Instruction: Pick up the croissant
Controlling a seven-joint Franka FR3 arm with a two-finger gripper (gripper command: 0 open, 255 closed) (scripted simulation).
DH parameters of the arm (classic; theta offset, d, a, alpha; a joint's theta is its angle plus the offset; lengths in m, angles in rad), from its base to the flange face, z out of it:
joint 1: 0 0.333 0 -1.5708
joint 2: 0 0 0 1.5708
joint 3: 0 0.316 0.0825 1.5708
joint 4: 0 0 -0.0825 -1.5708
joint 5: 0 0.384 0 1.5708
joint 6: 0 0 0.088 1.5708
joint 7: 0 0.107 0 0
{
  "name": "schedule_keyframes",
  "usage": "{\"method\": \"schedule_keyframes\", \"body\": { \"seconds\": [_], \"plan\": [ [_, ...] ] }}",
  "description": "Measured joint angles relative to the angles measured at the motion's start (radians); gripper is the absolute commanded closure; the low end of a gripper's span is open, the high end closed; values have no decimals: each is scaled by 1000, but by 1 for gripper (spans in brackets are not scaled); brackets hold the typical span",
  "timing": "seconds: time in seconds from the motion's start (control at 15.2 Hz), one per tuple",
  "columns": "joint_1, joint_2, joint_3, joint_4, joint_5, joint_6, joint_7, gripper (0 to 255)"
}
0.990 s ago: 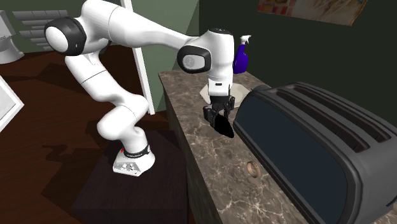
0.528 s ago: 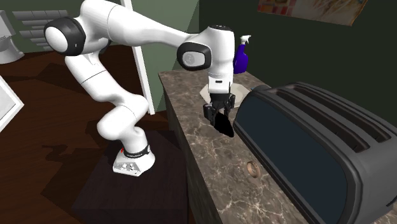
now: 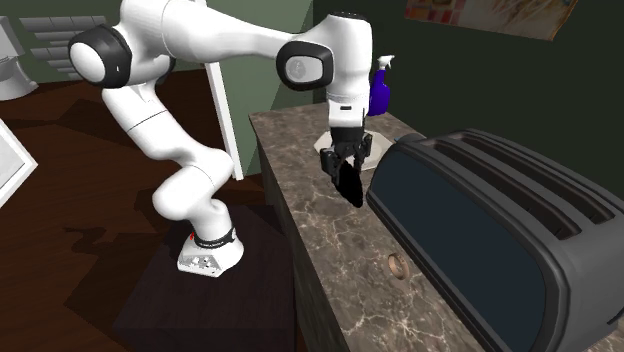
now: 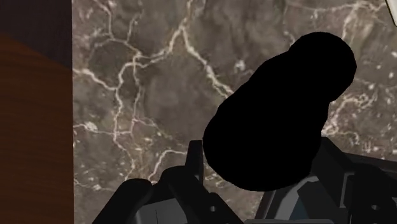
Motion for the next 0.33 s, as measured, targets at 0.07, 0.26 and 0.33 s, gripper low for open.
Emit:
{"method": "schedule_keyframes", "body": {
  "seconds": [0.07,0.26,0.33],
  "plan": [
    [0,-3,-1,9,0,-12,0,255],
    [-1,1,-3,53,-2,-52,1,255],
    [-2,2,-3,61,-3,-60,1,255]
  ]
}}
